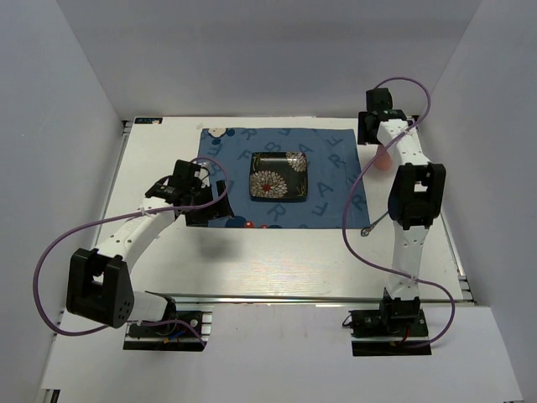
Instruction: Set the dinner table for one person
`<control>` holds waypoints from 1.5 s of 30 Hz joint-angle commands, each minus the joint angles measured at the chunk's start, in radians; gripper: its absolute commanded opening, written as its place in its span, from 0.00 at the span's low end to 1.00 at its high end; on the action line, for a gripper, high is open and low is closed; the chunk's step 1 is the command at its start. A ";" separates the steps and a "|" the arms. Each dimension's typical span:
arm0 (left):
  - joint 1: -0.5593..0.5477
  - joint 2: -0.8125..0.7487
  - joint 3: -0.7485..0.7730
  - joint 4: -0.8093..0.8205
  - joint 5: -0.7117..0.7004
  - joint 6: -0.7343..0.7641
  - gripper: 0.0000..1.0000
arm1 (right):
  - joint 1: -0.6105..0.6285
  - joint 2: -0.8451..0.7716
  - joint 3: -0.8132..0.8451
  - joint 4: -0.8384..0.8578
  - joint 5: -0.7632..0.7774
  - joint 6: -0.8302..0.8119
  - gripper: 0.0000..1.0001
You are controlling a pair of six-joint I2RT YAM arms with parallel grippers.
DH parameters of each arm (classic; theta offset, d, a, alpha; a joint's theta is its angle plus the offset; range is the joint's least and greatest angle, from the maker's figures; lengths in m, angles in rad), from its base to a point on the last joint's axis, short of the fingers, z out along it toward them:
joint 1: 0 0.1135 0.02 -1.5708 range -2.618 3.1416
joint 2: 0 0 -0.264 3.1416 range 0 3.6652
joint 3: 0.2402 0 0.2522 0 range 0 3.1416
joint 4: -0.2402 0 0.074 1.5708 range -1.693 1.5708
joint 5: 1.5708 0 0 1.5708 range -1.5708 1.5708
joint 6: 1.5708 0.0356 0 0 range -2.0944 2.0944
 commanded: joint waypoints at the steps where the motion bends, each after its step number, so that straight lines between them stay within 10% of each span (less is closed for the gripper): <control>1: 0.002 -0.033 -0.005 0.004 0.019 0.021 0.98 | -0.016 0.033 0.021 0.008 0.028 0.013 0.70; 4: 0.002 -0.026 -0.003 0.004 0.024 0.022 0.98 | -0.016 0.030 0.015 0.014 0.057 0.025 0.50; 6: 0.002 -0.023 -0.005 0.006 0.027 0.025 0.98 | -0.007 0.004 0.003 0.034 0.127 0.030 0.07; 7: 0.002 -0.023 -0.006 0.007 0.032 0.025 0.98 | -0.005 -0.011 -0.009 0.052 0.164 0.025 0.00; 11: 0.002 -0.015 -0.009 0.011 0.041 0.025 0.98 | 0.038 -0.085 -0.048 0.134 0.238 -0.030 0.00; 25: 0.002 -0.004 -0.012 0.007 0.029 0.024 0.98 | 0.134 0.088 0.277 0.066 -0.261 -0.074 0.00; 45: 0.002 -0.006 -0.014 0.007 0.030 0.022 0.98 | 0.145 0.191 0.326 0.040 -0.281 0.027 0.03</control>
